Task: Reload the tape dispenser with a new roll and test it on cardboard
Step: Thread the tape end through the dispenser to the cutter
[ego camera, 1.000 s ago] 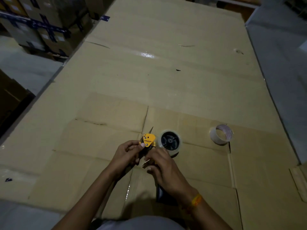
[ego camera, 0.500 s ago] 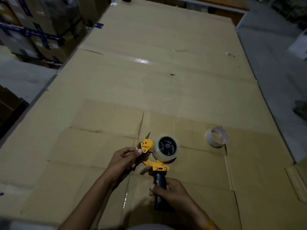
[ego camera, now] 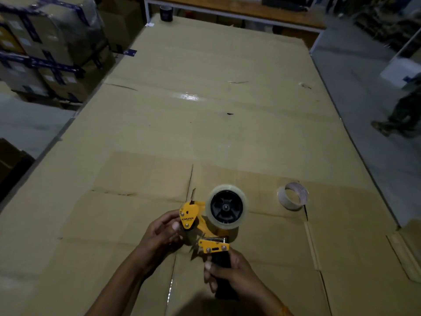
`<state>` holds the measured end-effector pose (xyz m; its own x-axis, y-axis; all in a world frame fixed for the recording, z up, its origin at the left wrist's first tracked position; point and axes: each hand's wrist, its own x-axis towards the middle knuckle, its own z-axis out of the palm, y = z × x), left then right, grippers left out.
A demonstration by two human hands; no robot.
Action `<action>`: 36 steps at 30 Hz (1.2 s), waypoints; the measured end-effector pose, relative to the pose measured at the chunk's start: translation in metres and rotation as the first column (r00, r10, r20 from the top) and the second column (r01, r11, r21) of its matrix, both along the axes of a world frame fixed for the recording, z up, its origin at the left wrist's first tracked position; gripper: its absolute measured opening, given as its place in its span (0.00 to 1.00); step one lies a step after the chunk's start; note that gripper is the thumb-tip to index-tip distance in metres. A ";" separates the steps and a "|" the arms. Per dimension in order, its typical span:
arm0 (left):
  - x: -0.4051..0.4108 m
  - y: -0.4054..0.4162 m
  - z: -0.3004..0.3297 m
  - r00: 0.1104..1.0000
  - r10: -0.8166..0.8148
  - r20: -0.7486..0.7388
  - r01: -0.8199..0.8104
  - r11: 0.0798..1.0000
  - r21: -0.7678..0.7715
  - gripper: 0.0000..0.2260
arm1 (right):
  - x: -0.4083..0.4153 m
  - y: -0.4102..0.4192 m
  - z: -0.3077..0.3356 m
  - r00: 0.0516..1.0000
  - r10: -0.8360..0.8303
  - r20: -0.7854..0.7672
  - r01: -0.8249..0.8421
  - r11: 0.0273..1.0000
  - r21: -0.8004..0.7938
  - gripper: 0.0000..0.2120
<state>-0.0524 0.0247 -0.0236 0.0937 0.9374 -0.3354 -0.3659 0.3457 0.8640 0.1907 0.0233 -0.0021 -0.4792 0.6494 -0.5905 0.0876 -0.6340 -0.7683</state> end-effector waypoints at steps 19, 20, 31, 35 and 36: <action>-0.033 0.069 0.113 0.564 0.000 -0.826 0.512 0.784 0.350 0.19 | 0.024 0.001 0.021 0.997 0.081 -0.010 -0.081 0.996 0.046 0.11; -0.032 0.073 0.113 0.548 -0.015 -0.836 0.537 0.773 0.338 0.19 | 0.024 0.001 0.022 0.996 0.090 -0.018 -0.089 0.995 0.034 0.11; -0.021 0.097 0.099 0.555 -0.013 -0.832 0.545 0.761 0.352 0.09 | 0.031 0.006 0.024 0.988 0.145 -0.058 -0.142 0.989 0.049 0.11; -0.020 0.097 0.095 0.567 0.000 -0.824 0.546 0.749 0.376 0.03 | 0.034 0.007 0.025 0.984 0.175 -0.036 -0.173 0.983 0.059 0.13; -0.020 0.097 0.094 0.566 -0.001 -0.824 0.549 0.746 0.377 0.02 | 0.034 0.007 0.025 0.983 0.180 -0.027 -0.178 0.982 0.062 0.14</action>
